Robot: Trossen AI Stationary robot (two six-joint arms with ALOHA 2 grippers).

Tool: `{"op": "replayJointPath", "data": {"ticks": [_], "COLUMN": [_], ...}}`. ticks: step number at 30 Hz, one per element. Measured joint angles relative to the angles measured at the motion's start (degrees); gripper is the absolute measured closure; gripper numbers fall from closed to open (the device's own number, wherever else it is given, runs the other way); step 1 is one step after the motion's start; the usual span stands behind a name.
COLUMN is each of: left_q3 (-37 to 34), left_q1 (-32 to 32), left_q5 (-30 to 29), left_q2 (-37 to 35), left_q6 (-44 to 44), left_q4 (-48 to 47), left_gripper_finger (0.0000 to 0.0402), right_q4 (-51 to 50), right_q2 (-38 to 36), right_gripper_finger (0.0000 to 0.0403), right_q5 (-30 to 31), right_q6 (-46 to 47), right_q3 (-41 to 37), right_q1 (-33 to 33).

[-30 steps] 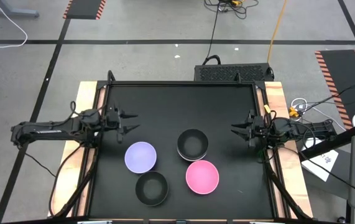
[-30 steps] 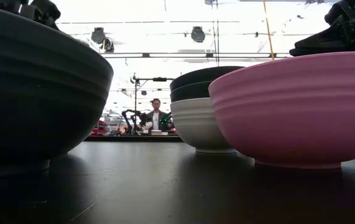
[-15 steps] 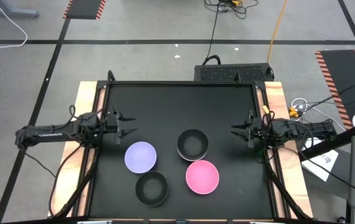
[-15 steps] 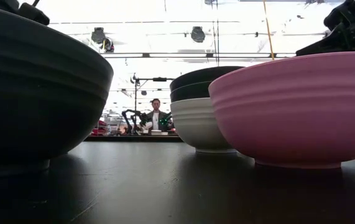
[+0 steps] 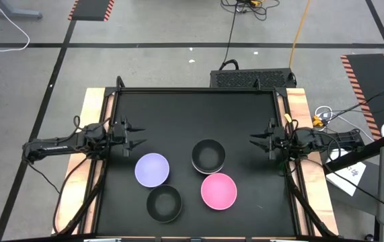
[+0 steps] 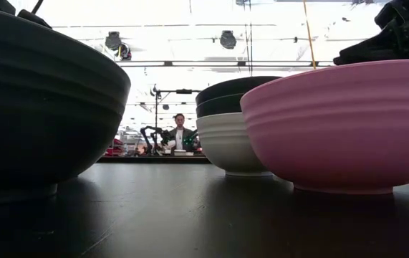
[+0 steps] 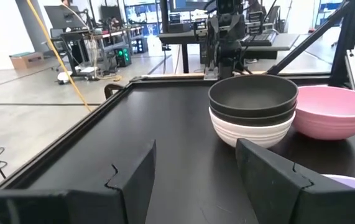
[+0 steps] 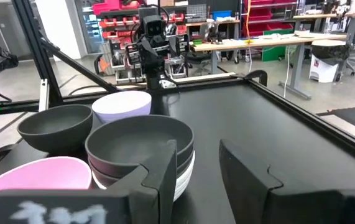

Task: Nest bowls inside each other
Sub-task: Stack the pink bowl into the black bowl

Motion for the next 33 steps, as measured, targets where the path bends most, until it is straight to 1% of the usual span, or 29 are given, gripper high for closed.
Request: {"op": "replayJointPath", "data": {"ticks": [3,5,8,10,15,20,28,33], "left_q3": [0.0,0.0,0.0,0.0,0.0,0.0,0.1,0.1], "left_q1": [0.0,0.0,0.0,0.0,0.0,0.0,0.0,0.0], "left_q5": [0.0,0.0,0.0,0.0,0.0,0.0,0.0,0.0], "left_q2": [0.0,0.0,0.0,0.0,0.0,0.0,0.0,0.0], "left_q6": [0.0,0.0,-0.3,-0.8,-1.3,-1.0,-1.0,-1.0], "left_q4": [0.0,-0.2,-1.0,-1.2,-1.4,-1.3,-1.3,-1.3], "left_gripper_finger": [0.0176,0.0176,0.0176,0.0176,0.0176,0.0176,0.0176,0.0176], "right_q4": [0.7,3.8,11.7,15.6,17.3,21.9,19.3,19.3], "right_q2": [0.0,0.1,1.3,2.8,8.6,16.4,28.9,33.0], "right_gripper_finger": [0.0289,0.0289,0.0289,0.0289,0.0289,0.0289,0.0289,0.0289], "right_q5": [-1.0,-5.4,-13.3,-16.3,-16.5,-16.5,-16.5,-15.8], "right_q6": [-1.1,-2.2,-2.1,-1.7,-2.8,-3.7,-6.5,-8.6], "right_q3": [0.0,0.0,0.0,0.1,2.4,5.5,13.8,17.1], "right_q1": [0.0,0.0,0.2,0.7,2.4,4.9,10.8,13.7]}}
